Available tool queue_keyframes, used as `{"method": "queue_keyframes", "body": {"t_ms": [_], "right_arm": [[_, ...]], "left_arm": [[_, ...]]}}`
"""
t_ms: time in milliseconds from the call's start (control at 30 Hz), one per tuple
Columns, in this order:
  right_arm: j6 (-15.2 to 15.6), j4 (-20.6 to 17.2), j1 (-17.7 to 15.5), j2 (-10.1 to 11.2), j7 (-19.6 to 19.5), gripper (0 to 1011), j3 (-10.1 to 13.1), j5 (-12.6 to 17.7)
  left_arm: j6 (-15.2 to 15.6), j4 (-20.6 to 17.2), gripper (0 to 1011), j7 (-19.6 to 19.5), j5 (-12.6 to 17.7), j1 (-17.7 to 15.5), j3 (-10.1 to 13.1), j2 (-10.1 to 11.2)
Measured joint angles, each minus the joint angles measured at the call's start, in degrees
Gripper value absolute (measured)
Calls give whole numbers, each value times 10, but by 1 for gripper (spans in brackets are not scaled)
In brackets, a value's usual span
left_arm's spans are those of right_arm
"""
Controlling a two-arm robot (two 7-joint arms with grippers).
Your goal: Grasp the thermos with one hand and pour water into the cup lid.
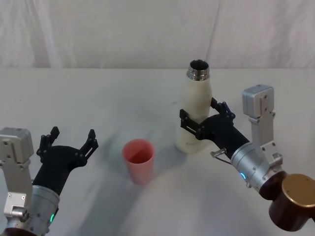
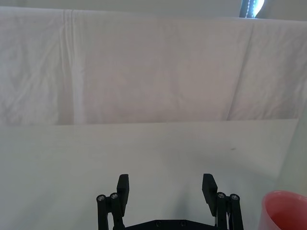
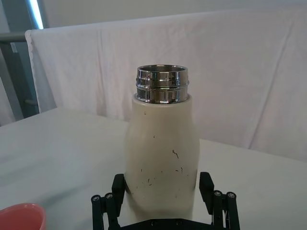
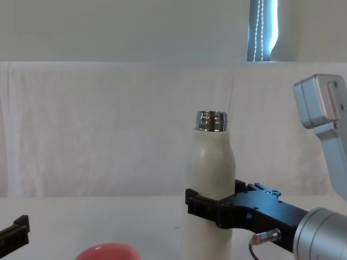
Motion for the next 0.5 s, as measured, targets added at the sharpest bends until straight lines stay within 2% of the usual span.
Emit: {"method": "queue_keyframes", "body": {"t_ms": [500], "right_arm": [[-1, -32, -26, 10, -1, 1001, 6, 2]], "left_arm": [[0, 0, 1001, 0, 0, 0, 0, 0]]}}
